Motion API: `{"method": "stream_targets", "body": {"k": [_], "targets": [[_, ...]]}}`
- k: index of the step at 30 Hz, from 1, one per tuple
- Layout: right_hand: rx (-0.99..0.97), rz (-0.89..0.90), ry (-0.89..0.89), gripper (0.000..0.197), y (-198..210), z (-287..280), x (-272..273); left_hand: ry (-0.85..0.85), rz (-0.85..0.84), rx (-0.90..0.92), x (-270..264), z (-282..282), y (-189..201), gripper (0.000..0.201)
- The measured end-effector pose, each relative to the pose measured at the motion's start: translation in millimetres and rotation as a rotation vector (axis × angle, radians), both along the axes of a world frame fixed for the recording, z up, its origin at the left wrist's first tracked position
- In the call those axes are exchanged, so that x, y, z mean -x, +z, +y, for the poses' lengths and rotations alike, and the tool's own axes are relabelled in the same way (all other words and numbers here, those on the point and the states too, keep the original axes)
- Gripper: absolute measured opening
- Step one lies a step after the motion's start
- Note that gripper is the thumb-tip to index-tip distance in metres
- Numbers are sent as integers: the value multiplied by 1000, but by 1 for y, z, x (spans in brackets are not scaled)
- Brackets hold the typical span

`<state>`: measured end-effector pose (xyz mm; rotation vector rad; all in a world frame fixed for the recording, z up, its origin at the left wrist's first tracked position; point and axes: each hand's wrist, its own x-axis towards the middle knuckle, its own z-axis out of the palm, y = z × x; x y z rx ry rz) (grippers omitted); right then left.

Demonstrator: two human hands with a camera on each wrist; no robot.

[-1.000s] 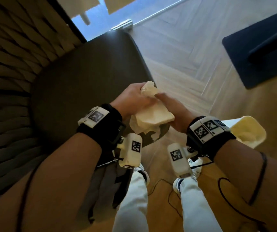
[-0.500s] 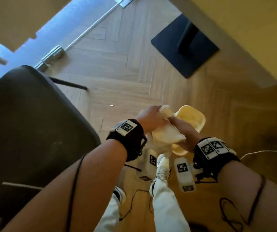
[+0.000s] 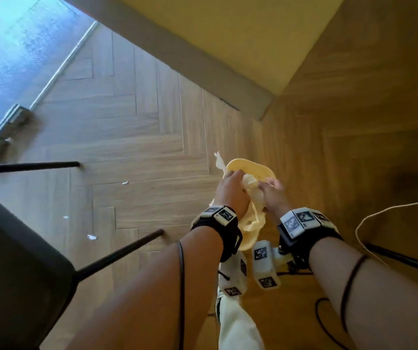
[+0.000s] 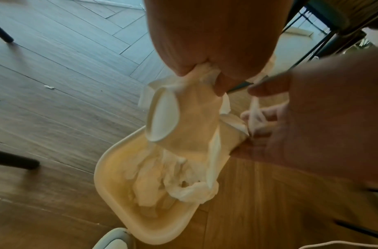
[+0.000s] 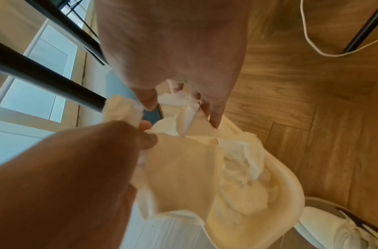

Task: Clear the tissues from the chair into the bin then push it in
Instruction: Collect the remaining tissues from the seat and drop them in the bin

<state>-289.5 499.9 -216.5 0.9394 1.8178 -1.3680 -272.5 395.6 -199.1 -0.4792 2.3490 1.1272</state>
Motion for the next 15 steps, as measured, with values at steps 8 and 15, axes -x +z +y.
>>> {"method": "stream_targets", "body": {"k": [8,15], "targets": [[-54,-98,137,48,-19,-2,-17,-330,-414,-121,-15,13,-38,60],[-121,-48,303,36,-18,0,-33,-332,-532,5,-33,-10,-63,72]]}}
